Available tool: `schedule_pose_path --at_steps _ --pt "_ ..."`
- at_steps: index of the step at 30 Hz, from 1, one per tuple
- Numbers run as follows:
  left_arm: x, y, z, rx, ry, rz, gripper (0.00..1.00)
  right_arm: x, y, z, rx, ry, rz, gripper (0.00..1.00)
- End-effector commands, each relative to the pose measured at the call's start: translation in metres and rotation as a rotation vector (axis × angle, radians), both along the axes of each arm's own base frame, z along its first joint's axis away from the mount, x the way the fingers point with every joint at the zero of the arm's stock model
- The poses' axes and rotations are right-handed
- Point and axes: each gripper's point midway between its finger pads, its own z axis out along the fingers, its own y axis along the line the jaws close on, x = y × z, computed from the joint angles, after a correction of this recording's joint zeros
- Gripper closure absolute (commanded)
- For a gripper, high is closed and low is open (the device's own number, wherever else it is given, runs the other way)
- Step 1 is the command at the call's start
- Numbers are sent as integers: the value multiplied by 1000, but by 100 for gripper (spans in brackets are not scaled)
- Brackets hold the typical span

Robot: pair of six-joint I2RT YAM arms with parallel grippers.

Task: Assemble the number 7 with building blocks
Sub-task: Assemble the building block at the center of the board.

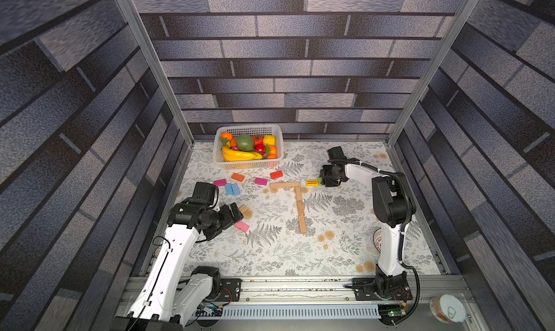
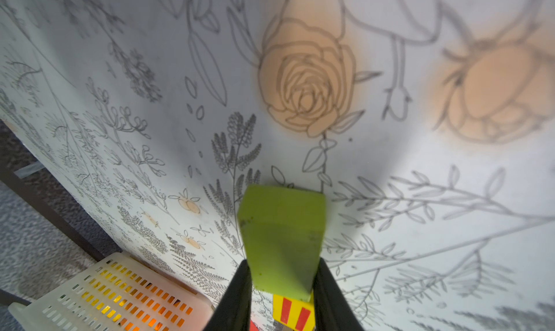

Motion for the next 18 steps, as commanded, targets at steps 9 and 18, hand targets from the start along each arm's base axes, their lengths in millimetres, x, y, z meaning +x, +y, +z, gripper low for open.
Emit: schedule_pose_path --at_steps 9,18 --pt "3 0 7 9 -32 -16 0 -39 -11 -28 -53 149 -12 68" --pt "0 0 6 12 -31 -16 0 -44 -9 -29 -56 154 -11 68"
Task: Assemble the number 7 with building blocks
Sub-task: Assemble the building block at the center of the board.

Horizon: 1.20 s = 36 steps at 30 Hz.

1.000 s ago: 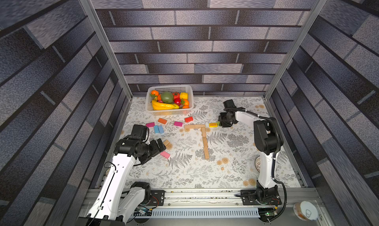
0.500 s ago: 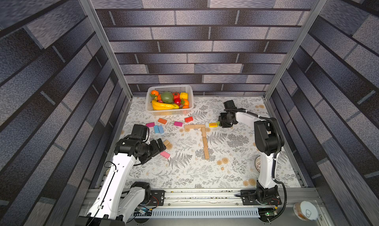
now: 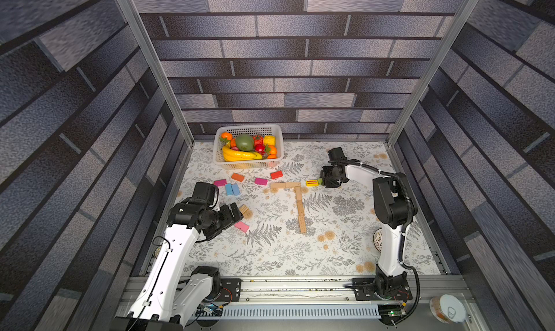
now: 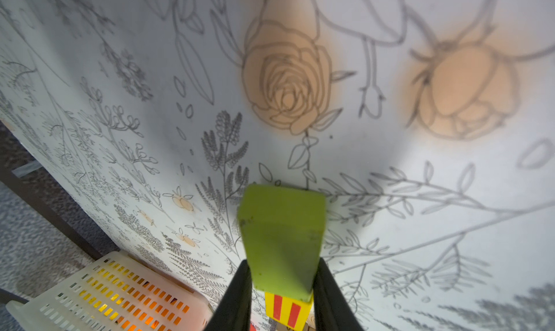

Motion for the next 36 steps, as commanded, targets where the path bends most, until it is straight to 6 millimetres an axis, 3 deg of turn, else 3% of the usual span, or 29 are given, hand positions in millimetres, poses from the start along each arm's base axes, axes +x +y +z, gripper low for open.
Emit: schedule_pose_path --at_steps 1,24,29,32,36 --pt "0 0 6 12 -31 -17 0 -37 -9 -29 -54 149 -16 68" --pt "-5 2 6 21 -34 -24 0 -43 -5 -32 -50 155 -30 62" --pt "-4 2 7 20 -37 -25 0 -47 -8 -32 -58 155 -39 48" --pt "-5 2 8 22 -40 -29 0 -43 -10 -29 -68 136 -22 26" --pt "-7 3 11 30 -45 -34 0 -32 -13 -17 -78 76 23 23"
